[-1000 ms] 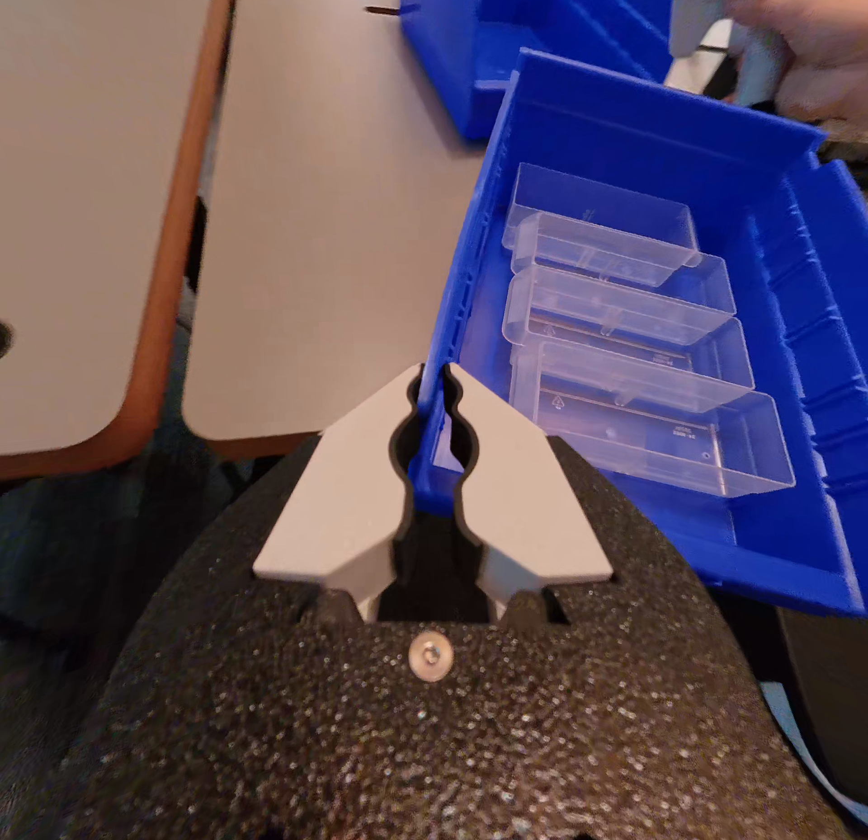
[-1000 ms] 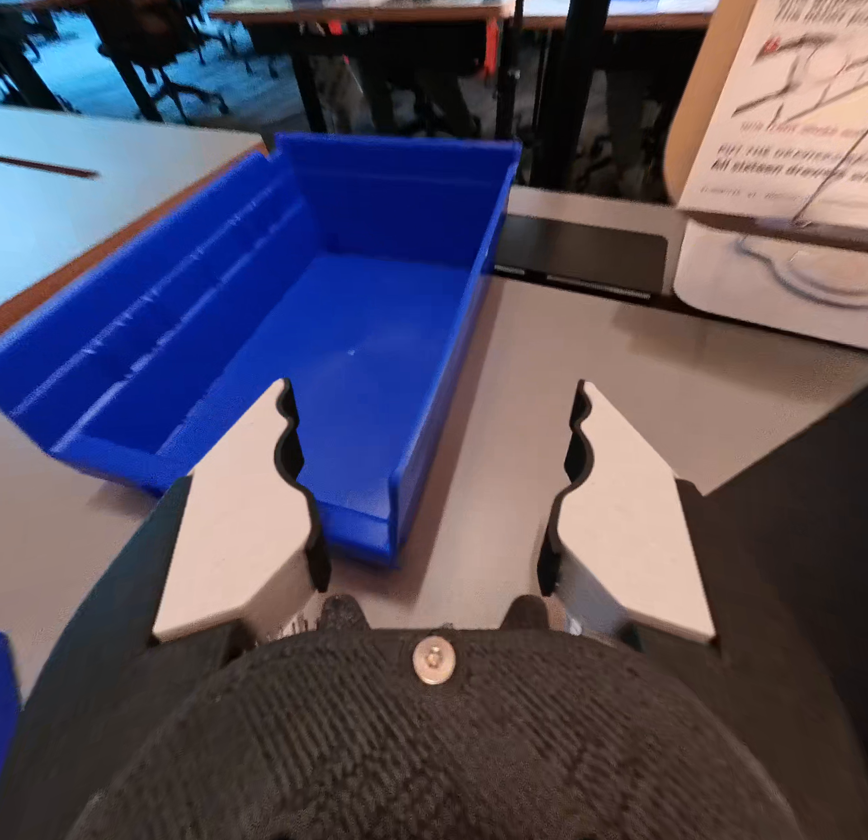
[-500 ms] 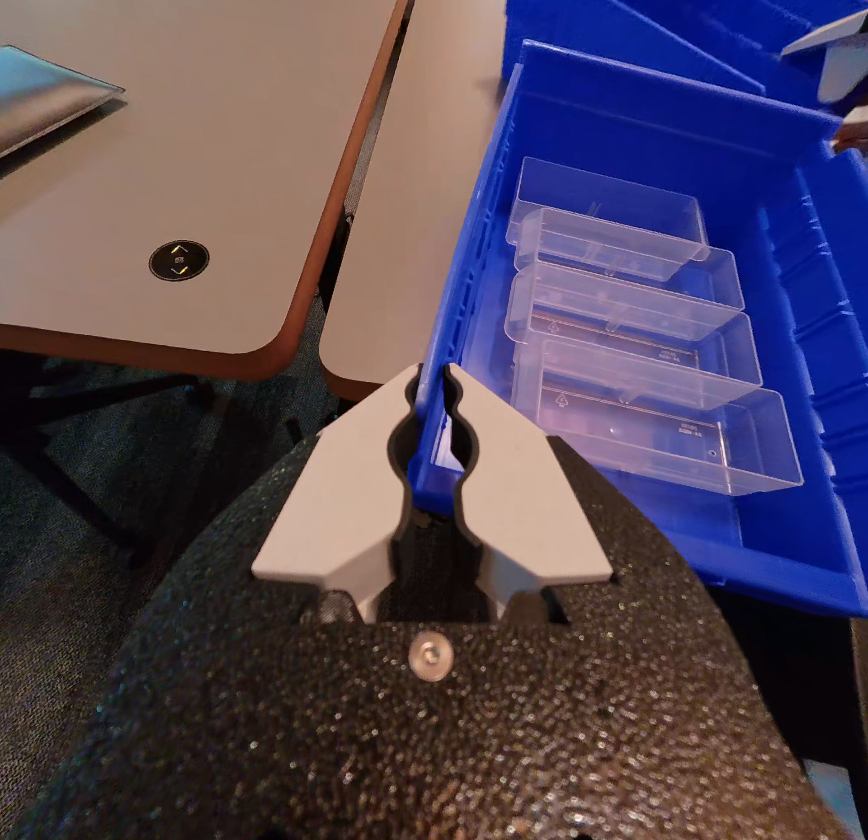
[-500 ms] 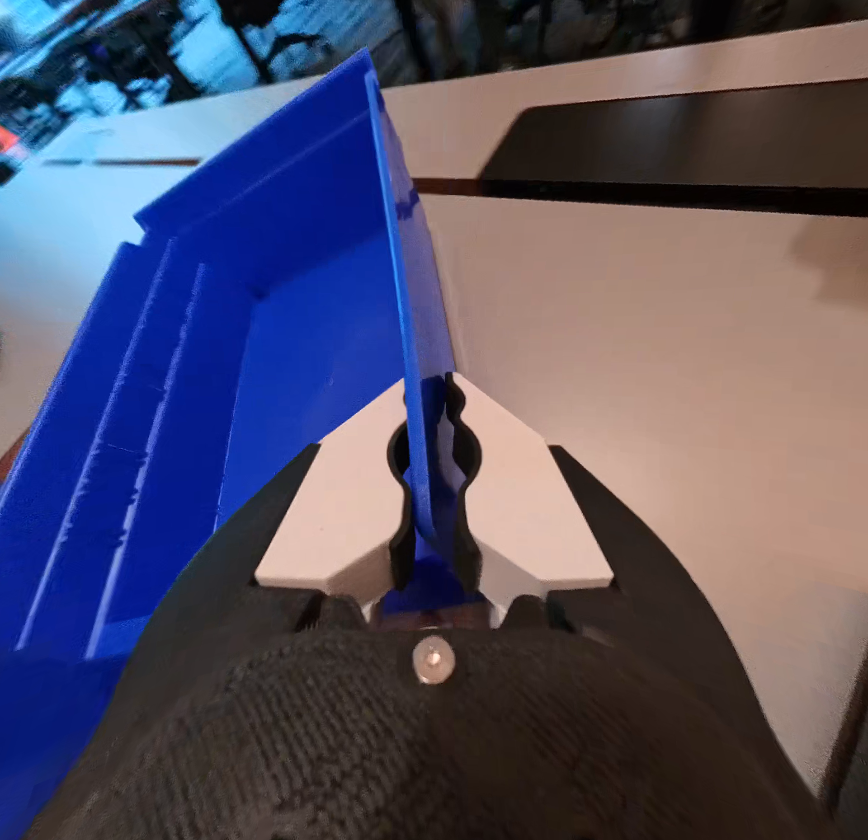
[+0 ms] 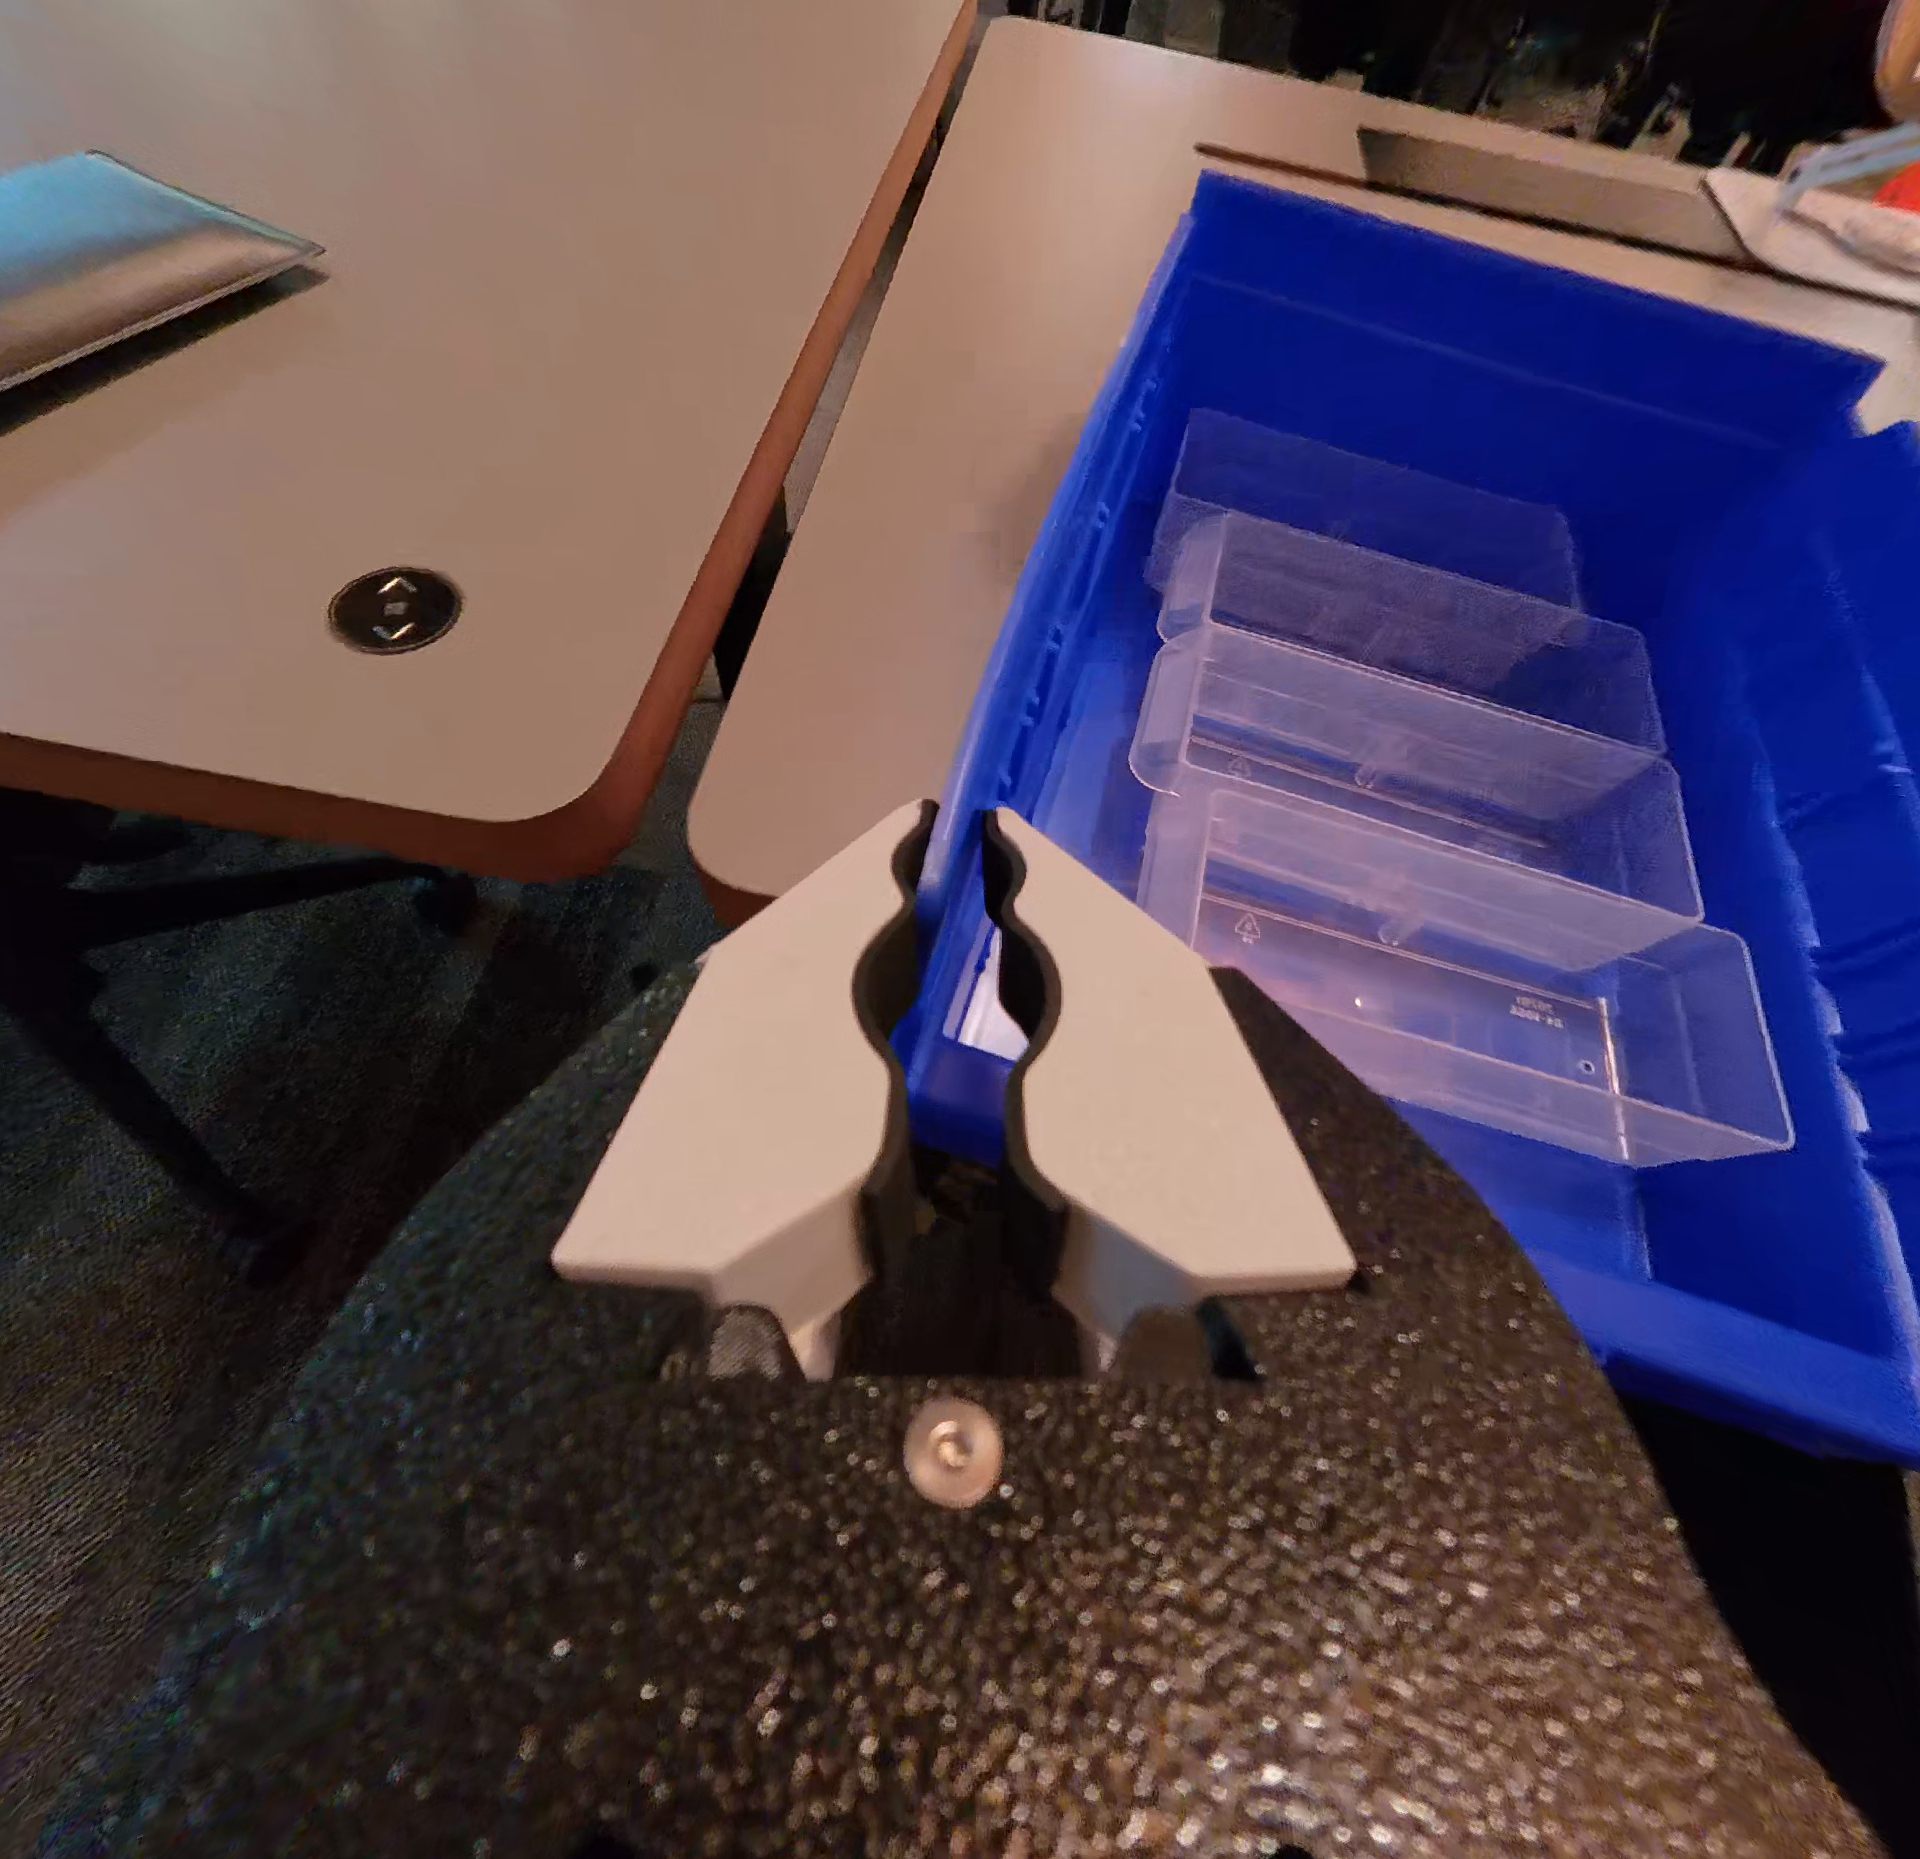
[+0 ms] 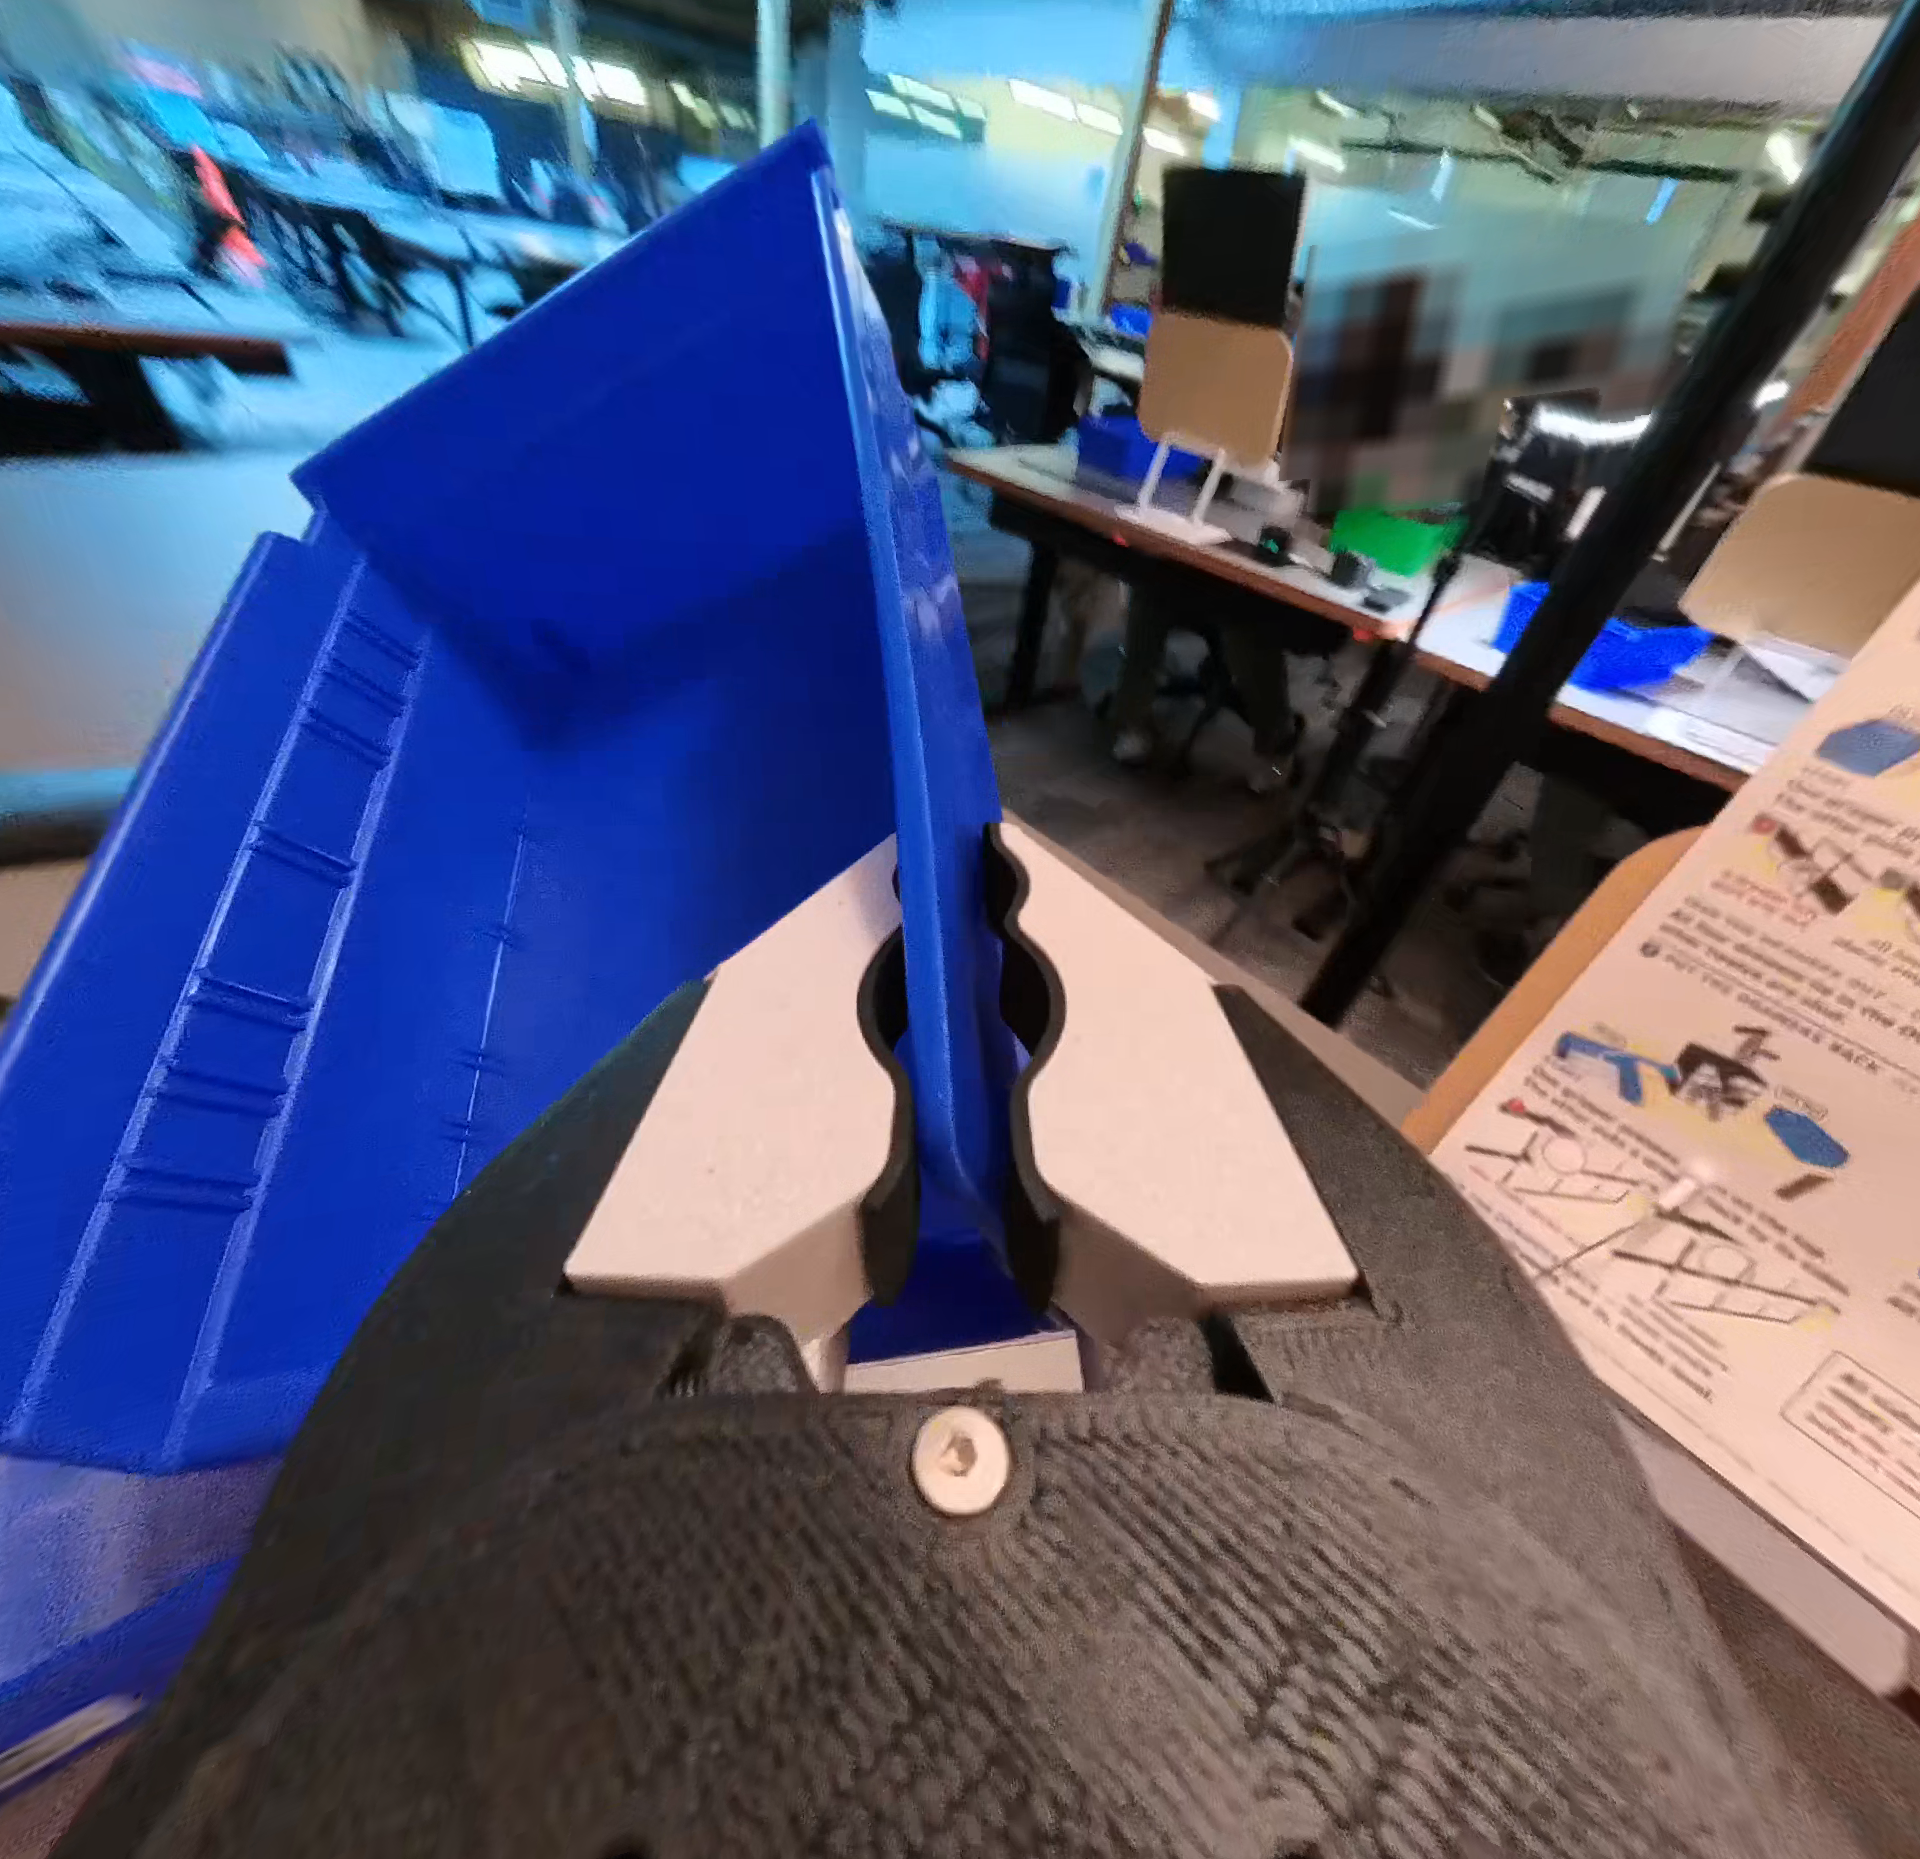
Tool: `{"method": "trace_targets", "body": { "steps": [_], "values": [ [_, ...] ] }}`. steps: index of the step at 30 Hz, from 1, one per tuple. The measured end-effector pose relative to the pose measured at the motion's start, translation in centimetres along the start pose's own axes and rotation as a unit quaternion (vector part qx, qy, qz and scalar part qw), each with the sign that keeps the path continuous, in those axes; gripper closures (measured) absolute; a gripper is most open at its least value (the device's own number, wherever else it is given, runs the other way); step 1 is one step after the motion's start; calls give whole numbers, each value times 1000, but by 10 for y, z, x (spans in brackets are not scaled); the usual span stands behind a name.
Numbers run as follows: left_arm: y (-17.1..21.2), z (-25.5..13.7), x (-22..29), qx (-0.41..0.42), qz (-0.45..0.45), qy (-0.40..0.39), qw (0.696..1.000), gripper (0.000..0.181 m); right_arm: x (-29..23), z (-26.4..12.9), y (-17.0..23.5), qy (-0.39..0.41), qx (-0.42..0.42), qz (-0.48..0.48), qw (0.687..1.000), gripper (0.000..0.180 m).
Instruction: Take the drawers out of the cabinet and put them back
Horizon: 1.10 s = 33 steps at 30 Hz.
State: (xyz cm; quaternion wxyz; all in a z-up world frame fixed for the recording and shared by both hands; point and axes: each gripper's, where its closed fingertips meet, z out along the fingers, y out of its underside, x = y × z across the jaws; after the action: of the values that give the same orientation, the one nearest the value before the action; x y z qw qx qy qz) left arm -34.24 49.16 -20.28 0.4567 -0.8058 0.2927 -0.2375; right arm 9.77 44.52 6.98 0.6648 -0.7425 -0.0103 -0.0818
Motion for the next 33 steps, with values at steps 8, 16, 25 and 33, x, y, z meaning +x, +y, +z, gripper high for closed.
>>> {"method": "trace_targets", "body": {
  "steps": [8,16,25,33],
  "values": [
    [-20,53,70,43,17,-19,999,180,120,-161,-63,-38,79,105,991,174],
    [-52,131,141,62,104,-43,992,180,304,-346,38,133,81,215,964,173],
    [-88,209,178,70,103,-19,992,180,437,-517,208,330,54,320,886,172],
    [-105,246,195,66,98,-16,993,179,492,-543,337,402,-12,390,828,171]
  ]
}}
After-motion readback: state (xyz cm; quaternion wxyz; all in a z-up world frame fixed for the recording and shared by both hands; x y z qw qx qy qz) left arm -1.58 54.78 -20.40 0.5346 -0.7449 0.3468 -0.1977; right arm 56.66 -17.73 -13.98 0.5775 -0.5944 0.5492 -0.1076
